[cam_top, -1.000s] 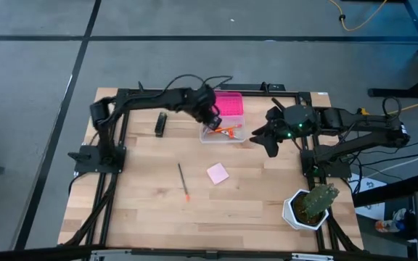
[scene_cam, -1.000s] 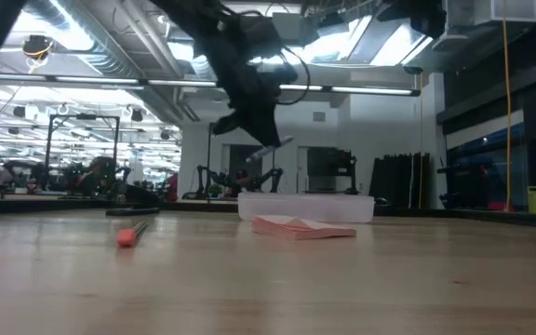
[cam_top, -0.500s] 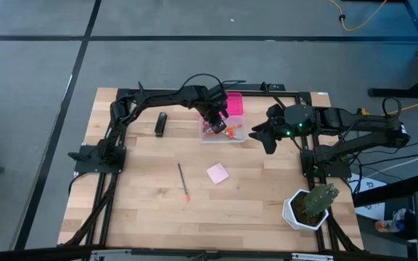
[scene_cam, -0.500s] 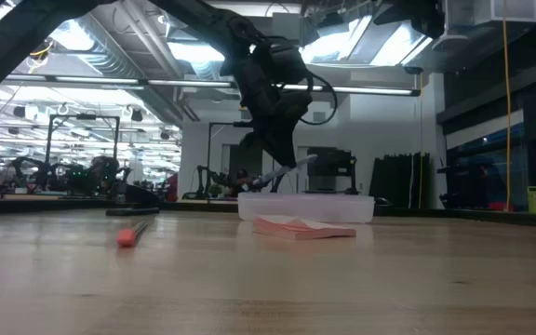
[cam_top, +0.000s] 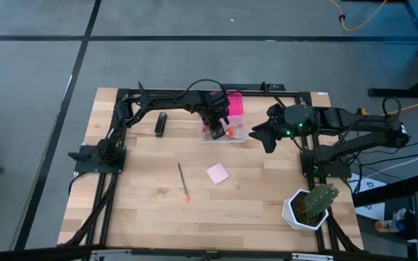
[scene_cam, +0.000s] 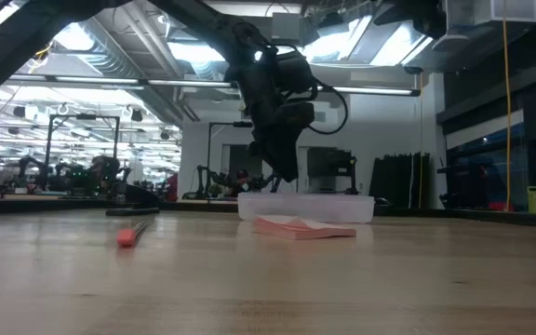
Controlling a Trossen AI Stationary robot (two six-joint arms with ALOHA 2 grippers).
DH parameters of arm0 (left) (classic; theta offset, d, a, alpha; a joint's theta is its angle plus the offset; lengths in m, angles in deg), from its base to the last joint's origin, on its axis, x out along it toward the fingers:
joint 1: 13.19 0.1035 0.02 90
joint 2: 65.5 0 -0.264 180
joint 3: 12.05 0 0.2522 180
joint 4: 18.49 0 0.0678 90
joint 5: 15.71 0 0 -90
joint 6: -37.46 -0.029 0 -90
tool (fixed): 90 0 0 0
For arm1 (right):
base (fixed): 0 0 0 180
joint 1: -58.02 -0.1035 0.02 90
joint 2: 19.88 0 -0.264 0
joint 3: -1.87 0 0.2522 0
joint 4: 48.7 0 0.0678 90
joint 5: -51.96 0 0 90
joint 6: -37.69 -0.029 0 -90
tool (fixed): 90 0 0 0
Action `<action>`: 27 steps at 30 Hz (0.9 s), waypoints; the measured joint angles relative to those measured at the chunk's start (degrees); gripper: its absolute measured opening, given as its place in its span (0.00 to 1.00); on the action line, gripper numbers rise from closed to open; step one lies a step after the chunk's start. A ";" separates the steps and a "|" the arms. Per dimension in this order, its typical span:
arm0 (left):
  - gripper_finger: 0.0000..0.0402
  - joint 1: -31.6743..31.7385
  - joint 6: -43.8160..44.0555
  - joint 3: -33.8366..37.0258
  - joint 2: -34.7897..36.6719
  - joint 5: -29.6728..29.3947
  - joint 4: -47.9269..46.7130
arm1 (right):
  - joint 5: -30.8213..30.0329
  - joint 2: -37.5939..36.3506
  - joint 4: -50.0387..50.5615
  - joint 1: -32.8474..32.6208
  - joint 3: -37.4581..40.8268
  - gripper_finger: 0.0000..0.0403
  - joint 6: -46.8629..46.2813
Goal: Pack school essentials
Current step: Put the gray pen into the supply box, then put the black pencil into the supply box
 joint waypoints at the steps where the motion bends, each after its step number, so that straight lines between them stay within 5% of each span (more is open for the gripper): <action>1: 0.23 0.00 -0.09 0.00 0.00 -0.08 0.00 | 0.00 0.00 0.00 0.00 0.00 0.42 -0.02; 9: 0.30 0.02 3.67 0.02 1.83 -1.16 -2.42 | -0.02 0.91 0.13 0.00 0.00 0.42 -0.17; 18: 0.29 -3.77 7.23 0.00 8.29 -2.34 -17.62 | -0.02 1.87 0.15 0.00 0.01 0.42 0.02; 27: 0.29 -9.30 15.77 1.72 9.35 -11.02 -34.82 | 0.08 1.14 0.43 0.74 0.02 0.42 0.40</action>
